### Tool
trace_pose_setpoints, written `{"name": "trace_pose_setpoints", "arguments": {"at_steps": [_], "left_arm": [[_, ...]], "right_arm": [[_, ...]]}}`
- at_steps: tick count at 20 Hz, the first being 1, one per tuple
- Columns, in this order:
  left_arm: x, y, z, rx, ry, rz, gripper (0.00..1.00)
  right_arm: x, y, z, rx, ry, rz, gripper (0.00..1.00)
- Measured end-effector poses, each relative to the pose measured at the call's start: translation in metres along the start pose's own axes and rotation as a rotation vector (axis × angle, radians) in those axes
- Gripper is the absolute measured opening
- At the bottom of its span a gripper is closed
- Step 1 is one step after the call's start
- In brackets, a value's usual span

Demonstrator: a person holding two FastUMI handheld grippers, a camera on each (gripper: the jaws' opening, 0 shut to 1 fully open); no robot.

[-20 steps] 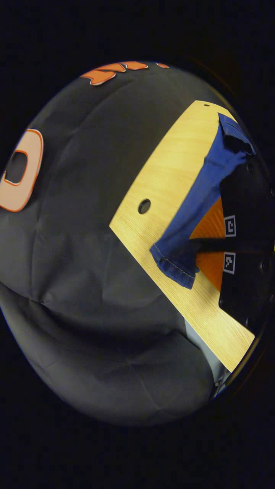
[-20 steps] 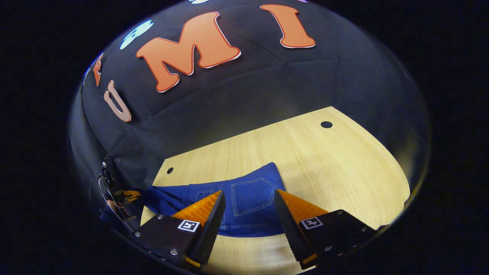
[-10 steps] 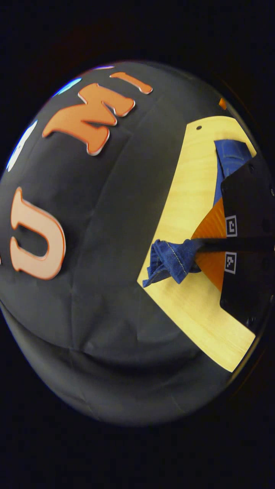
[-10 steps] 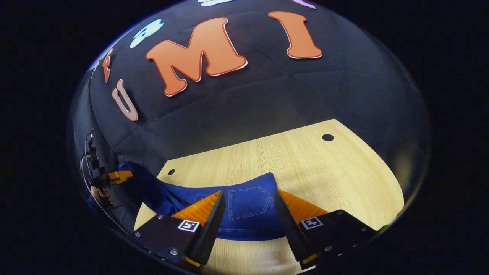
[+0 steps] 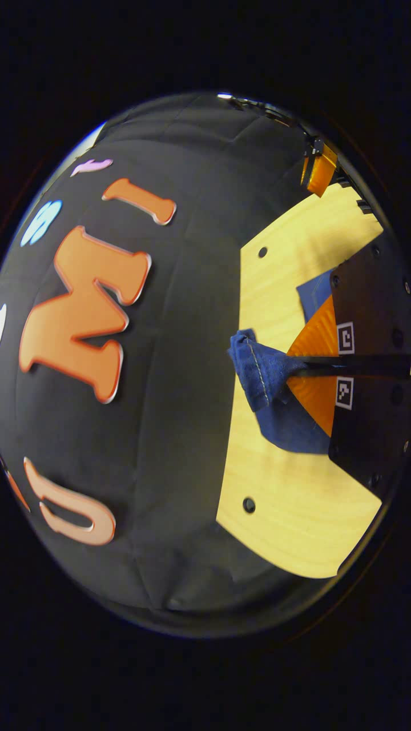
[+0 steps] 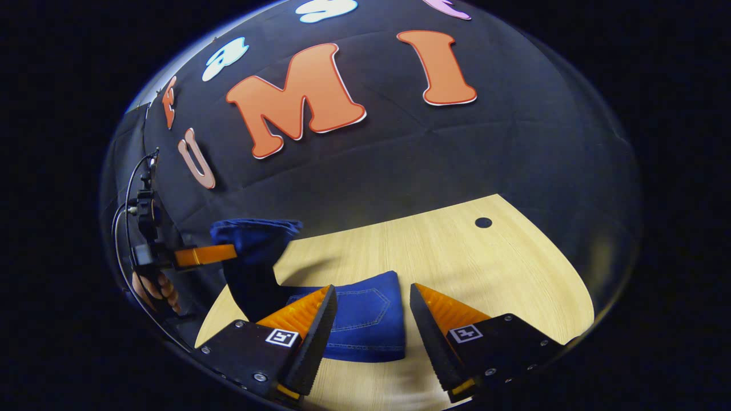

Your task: Grasp the waist and the cuffs of the jeans and fold them to make the two legs overlap; first hold the waist and fold one-third of the jeans toward the cuffs, then hold the cuffs and fold the remaining one-third in the same direction to finish folding.

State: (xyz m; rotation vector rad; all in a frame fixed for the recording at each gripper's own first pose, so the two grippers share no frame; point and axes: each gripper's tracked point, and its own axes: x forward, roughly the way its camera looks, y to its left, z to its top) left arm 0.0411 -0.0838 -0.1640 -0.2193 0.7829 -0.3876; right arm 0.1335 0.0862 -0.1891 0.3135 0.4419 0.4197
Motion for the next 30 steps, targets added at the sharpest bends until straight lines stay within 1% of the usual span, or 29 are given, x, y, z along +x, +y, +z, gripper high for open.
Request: {"name": "trace_pose_setpoints", "arguments": {"at_steps": [3, 5, 7, 8, 9, 10, 11, 14, 15, 16, 17, 18, 20, 21, 22, 23, 24, 27, 30], "left_arm": [[0.033, -0.045, -0.049, 0.102, 0.112, -0.025, 0.0], [0.041, -0.06, -0.075, 0.161, 0.175, -0.012, 0.0], [0.043, -0.07, -0.101, 0.264, 0.23, 0.039, 0.01], [0.041, -0.076, -0.106, 0.314, 0.238, 0.045, 0.01], [0.037, -0.085, -0.109, 0.333, 0.24, 0.023, 0.05], [0.035, -0.102, -0.116, 0.323, 0.237, -0.018, 0.09], [0.031, -0.115, -0.116, 0.314, 0.225, -0.048, 0.19], [0.016, -0.117, -0.098, 0.36, 0.155, -0.065, 0.52], [0.008, -0.118, -0.088, 0.378, 0.118, -0.061, 0.55], [-0.001, -0.117, -0.077, 0.386, 0.083, -0.051, 0.63], [-0.008, -0.117, -0.067, 0.381, 0.052, -0.051, 0.7], [-0.014, -0.116, -0.055, 0.367, 0.015, -0.044, 0.75], [-0.032, -0.108, -0.027, 0.335, -0.062, -0.025, 0.81], [-0.041, -0.104, -0.014, 0.323, -0.101, -0.016, 0.86], [-0.05, -0.098, 0.002, 0.313, -0.141, 0.0, 0.89], [-0.06, -0.092, 0.017, 0.303, -0.181, 0.014, 0.91], [-0.07, -0.083, 0.032, 0.294, -0.222, 0.031, 0.91], [-0.107, -0.059, 0.069, 0.259, -0.336, 0.079, 0.97], [-0.143, -0.033, 0.104, 0.237, -0.451, 0.131, 0.96]], "right_arm": [[-0.004, -0.014, -0.001, 0.017, 0.0, -0.003, 0.81], [-0.01, -0.026, -0.001, 0.028, -0.001, 0.001, 0.81], [-0.012, -0.035, -0.004, 0.04, 0.002, -0.004, 0.81], [-0.013, -0.04, -0.006, 0.044, 0.005, -0.009, 0.81], [-0.012, -0.042, -0.006, 0.046, 0.003, -0.007, 0.81], [-0.012, -0.044, -0.007, 0.042, 0.003, -0.013, 0.81], [-0.012, -0.046, -0.007, 0.035, 0.001, -0.016, 0.81], [-0.011, -0.044, -0.003, 0.028, -0.01, -0.012, 0.81], [-0.012, -0.044, -0.002, 0.02, -0.02, -0.015, 0.81], [-0.013, -0.043, 0.001, 0.003, -0.031, -0.018, 0.81], [-0.015, -0.043, 0.003, -0.017, -0.041, -0.024, 0.81], [-0.016, -0.04, 0.007, -0.038, -0.054, -0.022, 0.81], [-0.017, -0.029, 0.021, -0.084, -0.095, -0.024, 0.82], [-0.016, -0.022, 0.029, -0.11, -0.118, -0.028, 0.83], [-0.017, -0.015, 0.037, -0.138, -0.141, -0.028, 0.87], [-0.019, -0.009, 0.044, -0.168, -0.166, -0.029, 0.88], [-0.022, -0.001, 0.052, -0.197, -0.193, -0.025, 0.91], [-0.032, 0.023, 0.081, -0.268, -0.282, -0.018, 0.94], [-0.044, 0.049, 0.116, -0.318, -0.39, -0.013, 0.95]]}}
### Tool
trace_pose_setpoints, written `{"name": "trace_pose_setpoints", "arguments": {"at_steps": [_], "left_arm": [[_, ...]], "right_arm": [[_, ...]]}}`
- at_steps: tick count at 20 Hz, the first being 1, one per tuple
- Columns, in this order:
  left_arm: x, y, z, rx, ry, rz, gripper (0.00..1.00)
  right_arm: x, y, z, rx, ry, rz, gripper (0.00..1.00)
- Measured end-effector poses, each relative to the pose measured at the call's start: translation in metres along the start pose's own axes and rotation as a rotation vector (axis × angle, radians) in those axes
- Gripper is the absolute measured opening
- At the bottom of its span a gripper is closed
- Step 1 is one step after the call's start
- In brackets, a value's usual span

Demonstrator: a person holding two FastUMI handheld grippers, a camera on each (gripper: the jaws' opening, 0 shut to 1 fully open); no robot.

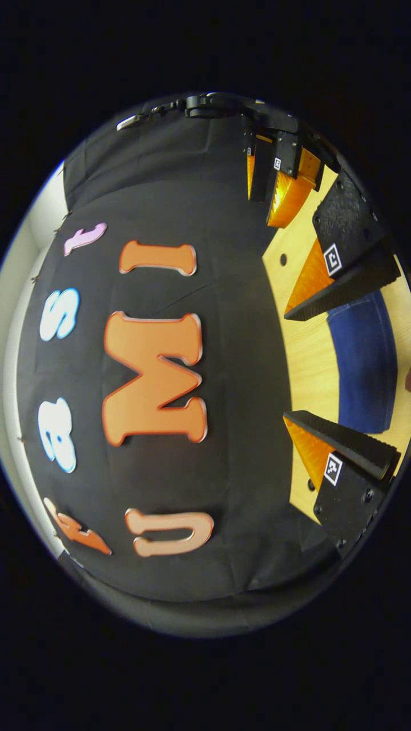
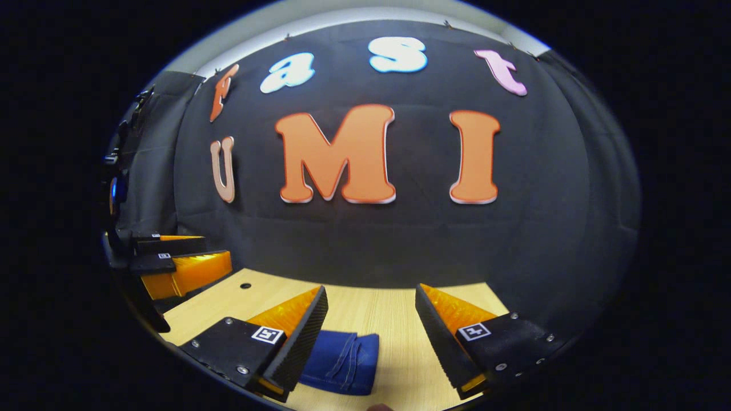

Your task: Grasp the waist and the cuffs of the jeans and fold them to make the two legs overlap; first hold the waist and fold one-third of the jeans toward the cuffs, then hold the cuffs and fold the remaining one-third in the same direction to finish folding.

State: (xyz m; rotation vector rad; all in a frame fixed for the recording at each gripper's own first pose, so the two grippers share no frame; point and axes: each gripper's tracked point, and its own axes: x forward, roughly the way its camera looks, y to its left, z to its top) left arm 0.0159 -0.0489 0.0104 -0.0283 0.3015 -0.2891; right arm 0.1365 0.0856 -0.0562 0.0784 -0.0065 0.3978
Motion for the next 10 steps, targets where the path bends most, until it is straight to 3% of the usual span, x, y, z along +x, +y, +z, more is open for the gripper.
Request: {"name": "trace_pose_setpoints", "arguments": {"at_steps": [6, 10], "left_arm": [[-0.04, 0.081, 0.056, -0.011, -0.186, 0.133, 0.96], [-0.059, 0.124, 0.062, -0.017, -0.223, 0.186, 0.96]], "right_arm": [[-0.005, 0.013, 0.049, -0.065, -0.138, -0.036, 0.95], [-0.01, 0.019, 0.059, -0.084, -0.172, -0.051, 0.95]]}}
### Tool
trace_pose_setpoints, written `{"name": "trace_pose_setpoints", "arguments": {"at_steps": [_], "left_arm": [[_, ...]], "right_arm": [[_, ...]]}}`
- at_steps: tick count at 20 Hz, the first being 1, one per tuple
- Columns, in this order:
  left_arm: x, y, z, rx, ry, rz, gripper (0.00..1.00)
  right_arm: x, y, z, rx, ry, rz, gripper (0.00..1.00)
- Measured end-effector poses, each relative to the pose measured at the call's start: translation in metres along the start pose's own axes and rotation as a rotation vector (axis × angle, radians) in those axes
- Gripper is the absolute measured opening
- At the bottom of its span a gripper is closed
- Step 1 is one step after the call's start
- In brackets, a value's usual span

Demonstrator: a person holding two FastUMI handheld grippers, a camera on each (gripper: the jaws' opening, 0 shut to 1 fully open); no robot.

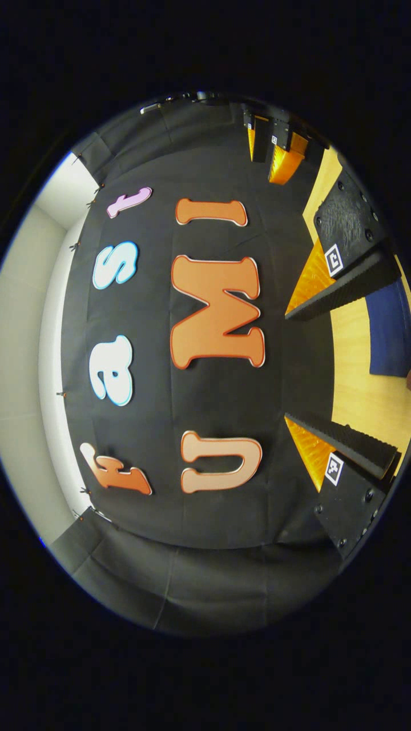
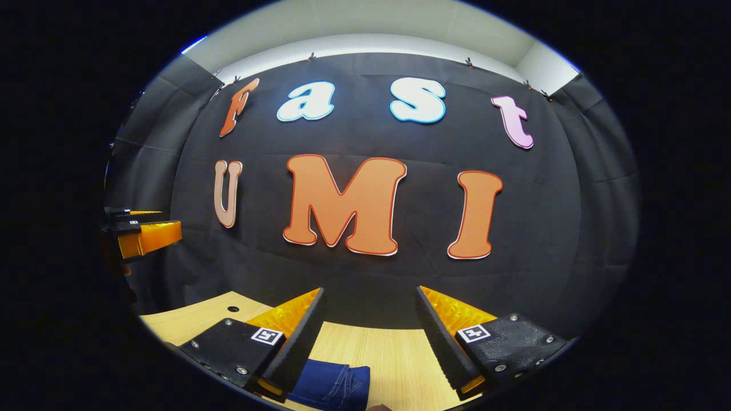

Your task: Grasp the waist and the cuffs of the jeans and fold them to make the two legs overlap; first hold the waist and fold one-third of the jeans toward the cuffs, then hold the cuffs and fold the remaining one-third in the same direction to finish folding.

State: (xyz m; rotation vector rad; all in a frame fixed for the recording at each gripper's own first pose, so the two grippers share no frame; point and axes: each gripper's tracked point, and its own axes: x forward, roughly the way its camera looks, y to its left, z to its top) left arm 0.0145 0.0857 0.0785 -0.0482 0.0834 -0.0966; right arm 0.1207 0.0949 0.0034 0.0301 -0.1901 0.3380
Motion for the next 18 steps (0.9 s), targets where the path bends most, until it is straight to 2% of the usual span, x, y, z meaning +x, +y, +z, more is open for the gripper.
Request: {"name": "trace_pose_setpoints", "arguments": {"at_steps": [5, 8, 9, 11, 13, 15, 18], "left_arm": [[-0.005, 0.039, -0.012, -0.049, -0.012, 0.041, 0.96], [-0.007, 0.056, -0.028, -0.05, 0.024, 0.088, 0.98], [-0.008, 0.056, -0.034, -0.065, 0.034, 0.082, 0.96], [-0.006, 0.054, -0.041, -0.097, 0.04, 0.076, 0.98], [-0.006, 0.055, -0.039, -0.089, 0.009, 0.067, 0.96], [-0.003, 0.052, -0.034, -0.053, -0.012, 0.053, 0.96], [0.004, 0.038, -0.031, -0.067, -0.033, 0.023, 0.97]], "right_arm": [[-0.002, -0.003, 0.005, 0.011, -0.022, -0.035, 0.96], [-0.001, -0.019, 0.008, -0.006, -0.039, -0.093, 1.0], [-0.002, -0.025, 0.008, -0.012, -0.038, -0.106, 0.97], [-0.002, -0.035, 0.004, -0.012, -0.027, -0.134, 1.0], [-0.002, -0.044, 0.001, -0.012, -0.018, -0.164, 0.98], [-0.002, -0.048, -0.001, -0.015, -0.012, -0.185, 1.0], [-0.005, -0.046, -0.008, -0.013, 0.005, -0.187, 0.97]]}}
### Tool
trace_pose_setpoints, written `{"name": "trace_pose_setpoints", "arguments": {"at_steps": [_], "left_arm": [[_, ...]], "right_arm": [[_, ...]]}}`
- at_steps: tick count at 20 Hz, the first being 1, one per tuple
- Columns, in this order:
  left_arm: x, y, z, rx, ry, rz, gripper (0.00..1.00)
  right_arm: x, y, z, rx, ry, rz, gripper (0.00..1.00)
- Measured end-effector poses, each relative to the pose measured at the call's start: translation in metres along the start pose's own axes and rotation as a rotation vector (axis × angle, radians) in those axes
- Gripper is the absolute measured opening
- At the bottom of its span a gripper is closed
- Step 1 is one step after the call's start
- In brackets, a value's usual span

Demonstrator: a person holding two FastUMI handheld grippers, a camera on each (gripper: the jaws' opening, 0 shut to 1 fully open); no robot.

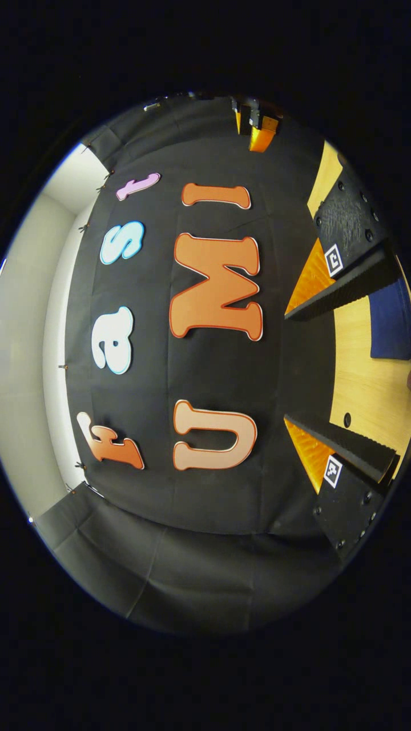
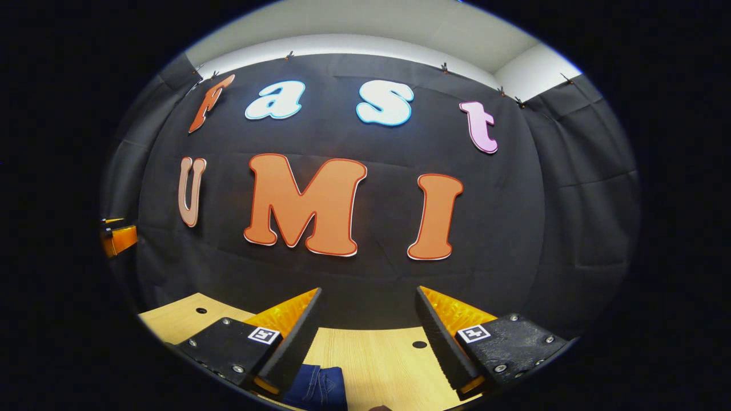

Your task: Grasp the waist and the cuffs of the jeans and fold them to make the two legs overlap; first hold the waist and fold one-third of the jeans toward the cuffs, then hold the cuffs and fold the remaining one-third in the same direction to finish folding.

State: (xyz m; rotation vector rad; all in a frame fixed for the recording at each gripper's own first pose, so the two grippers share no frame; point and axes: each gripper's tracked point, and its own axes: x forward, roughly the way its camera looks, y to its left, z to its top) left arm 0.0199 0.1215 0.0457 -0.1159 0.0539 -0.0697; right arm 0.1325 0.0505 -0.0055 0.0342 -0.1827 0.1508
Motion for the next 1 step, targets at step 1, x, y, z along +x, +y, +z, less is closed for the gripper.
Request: {"name": "trace_pose_setpoints", "arguments": {"at_steps": [1], "left_arm": [[0.0005, -0.0021, 0.0001, -0.002, -0.005, -0.002, 0.97]], "right_arm": [[-0.0004, 0.0016, -0.0012, -0.002, 0.0, 0.001, 0.97]]}}
